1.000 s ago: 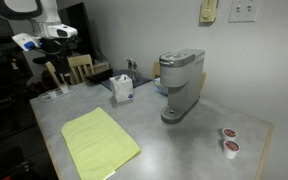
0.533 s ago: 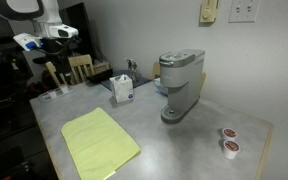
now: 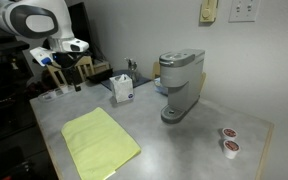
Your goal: Fold the towel once on the table
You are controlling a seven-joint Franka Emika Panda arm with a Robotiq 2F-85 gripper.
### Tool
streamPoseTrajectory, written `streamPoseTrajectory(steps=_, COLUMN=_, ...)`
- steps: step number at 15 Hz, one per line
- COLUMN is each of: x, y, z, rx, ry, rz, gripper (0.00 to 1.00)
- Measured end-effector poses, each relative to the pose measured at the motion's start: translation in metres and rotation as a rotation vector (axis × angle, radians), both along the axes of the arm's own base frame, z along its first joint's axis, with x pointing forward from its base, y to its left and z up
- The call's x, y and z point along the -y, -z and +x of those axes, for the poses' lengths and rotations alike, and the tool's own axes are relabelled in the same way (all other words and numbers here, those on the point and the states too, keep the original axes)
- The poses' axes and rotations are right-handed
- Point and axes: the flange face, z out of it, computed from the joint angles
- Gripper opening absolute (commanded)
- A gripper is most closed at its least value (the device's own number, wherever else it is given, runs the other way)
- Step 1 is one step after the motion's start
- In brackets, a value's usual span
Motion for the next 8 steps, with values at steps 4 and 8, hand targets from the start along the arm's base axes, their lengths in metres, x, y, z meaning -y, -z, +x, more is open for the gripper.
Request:
streamPoseTrajectory(steps=4, x=0.011, y=0.041, z=0.016, rx=-0.059, ry=0.028, rz=-0.009, gripper=1.0)
streamPoseTrajectory(steps=8, x=0.007, y=0.063, z=0.033, rx=-0.088, ry=0.03, rz=-0.005, gripper=1.0)
